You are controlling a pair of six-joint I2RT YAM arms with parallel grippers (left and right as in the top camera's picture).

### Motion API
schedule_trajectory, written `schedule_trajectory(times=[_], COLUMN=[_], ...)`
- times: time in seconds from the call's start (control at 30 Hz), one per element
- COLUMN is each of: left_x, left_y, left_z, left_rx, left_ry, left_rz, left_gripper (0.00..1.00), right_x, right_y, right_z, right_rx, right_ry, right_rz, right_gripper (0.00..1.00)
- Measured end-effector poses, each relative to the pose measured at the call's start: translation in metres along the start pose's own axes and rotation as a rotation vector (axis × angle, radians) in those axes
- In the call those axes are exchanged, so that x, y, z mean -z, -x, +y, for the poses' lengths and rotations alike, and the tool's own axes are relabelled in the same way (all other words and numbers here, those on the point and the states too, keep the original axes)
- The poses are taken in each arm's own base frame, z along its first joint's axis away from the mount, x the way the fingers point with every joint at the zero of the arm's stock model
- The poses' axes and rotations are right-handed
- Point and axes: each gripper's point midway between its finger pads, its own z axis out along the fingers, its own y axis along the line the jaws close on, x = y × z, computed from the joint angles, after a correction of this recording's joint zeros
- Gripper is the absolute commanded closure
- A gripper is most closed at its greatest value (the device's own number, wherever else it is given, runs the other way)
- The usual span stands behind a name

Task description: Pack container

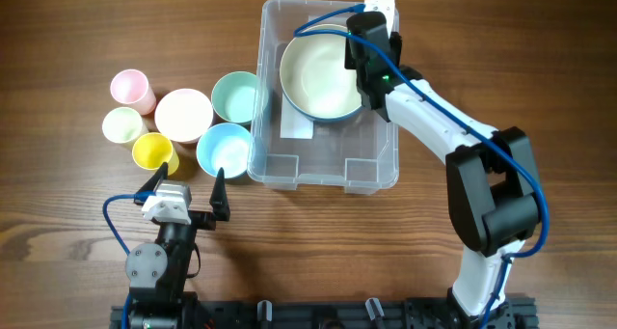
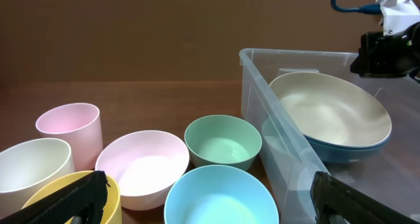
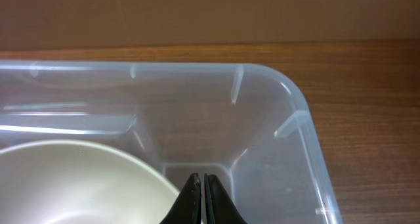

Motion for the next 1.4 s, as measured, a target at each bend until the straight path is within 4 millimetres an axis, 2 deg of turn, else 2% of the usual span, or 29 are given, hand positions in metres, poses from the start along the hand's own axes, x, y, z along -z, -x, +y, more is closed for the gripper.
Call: schedule_trajectory(times=[0.23,0.47,0.77,0.9,0.97,1.07,1.1,1.17,1.3,1.4], left_x=[0.0,0.0,0.0,0.0,0.0,0.0,0.0,0.0,0.0,0.0], left_y=[0.0,0.0,0.0,0.0,0.0,0.0,0.0,0.0,0.0,0.0], left_z=[0.0,0.0,0.0,0.0,0.0,0.0,0.0,0.0,0.0,0.0], left_rx=[0.0,0.0,0.0,0.0,0.0,0.0,0.0,0.0,0.0,0.0], left_ry=[0.0,0.0,0.0,0.0,0.0,0.0,0.0,0.0,0.0,0.0], left_rz=[0.0,0.0,0.0,0.0,0.0,0.0,0.0,0.0,0.0,0.0], left_gripper=[0.0,0.0,0.0,0.0,0.0,0.0,0.0,0.0,0.0,0.0], right_x=[-0.012,-0.023,-0.023,-0.009,0.005,0.028,0.038,0.051,0.075,0.089], right_y=[-0.016,-0.036,-0.03,-0.007,0.005,0.021,0.026,0.025,0.006,-0.001], right_z=[0.012,0.015,0.017,0.025,0.032,0.049,0.061,0.08,0.121,0.141], right_rx=[0.0,0.02,0.076,0.073,0.084,0.12,0.149,0.205,0.333,0.394], right_ry=[0.051,0.058,0.064,0.116,0.17,0.274,0.333,0.419,0.586,0.656], right_rz=[0.027,0.066,0.065,0.041,0.03,0.015,0.006,0.006,0.024,0.013], right_gripper=[0.96,0.96,0.96,0.96,0.96,0.96,0.96,0.96,0.96,0.96])
